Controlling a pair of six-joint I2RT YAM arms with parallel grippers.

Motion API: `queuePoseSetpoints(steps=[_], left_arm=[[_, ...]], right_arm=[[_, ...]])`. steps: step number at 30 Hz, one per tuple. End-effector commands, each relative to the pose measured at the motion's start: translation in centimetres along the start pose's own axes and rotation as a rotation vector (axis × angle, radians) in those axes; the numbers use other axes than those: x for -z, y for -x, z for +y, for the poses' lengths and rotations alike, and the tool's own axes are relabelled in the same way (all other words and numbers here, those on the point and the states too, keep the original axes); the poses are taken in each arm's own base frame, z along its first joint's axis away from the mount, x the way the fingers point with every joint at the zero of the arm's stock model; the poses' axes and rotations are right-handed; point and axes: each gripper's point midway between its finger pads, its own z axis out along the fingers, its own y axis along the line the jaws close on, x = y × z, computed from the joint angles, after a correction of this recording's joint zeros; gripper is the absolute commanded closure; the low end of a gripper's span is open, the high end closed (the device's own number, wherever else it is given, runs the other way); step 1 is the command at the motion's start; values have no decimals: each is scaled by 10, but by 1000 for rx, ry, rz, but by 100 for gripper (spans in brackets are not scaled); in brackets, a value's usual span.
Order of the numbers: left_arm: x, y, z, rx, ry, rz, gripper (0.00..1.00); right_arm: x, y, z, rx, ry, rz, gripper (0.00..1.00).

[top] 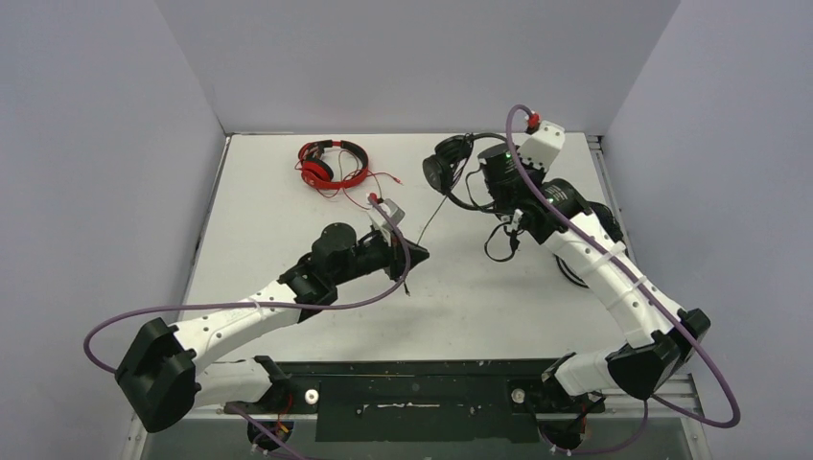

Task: Wrap the headphones
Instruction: Wrap the headphones cable around the headphones.

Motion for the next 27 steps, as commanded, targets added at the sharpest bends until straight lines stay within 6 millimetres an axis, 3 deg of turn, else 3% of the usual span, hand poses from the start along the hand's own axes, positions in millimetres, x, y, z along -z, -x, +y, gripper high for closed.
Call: queuePoseSetpoints(steps=[1,6,13,19,27], left_arm=[[12,7,10,-174,105,97,100],[17,1,31,-290,191,197,100],[16,11,52,-445,275,268,100],[10,13,54,-421,205,258,100],[15,21,70,-377,232,237,90]], right_arm=[[-24,-21,-12,113,-99,1,100],[-35,-86,-8,240,-39,144,100],[-22,-146,-2,472,60,249,100],[-3,-177,0,628,91,286,100],[16,-192,8,634,227,346,100]])
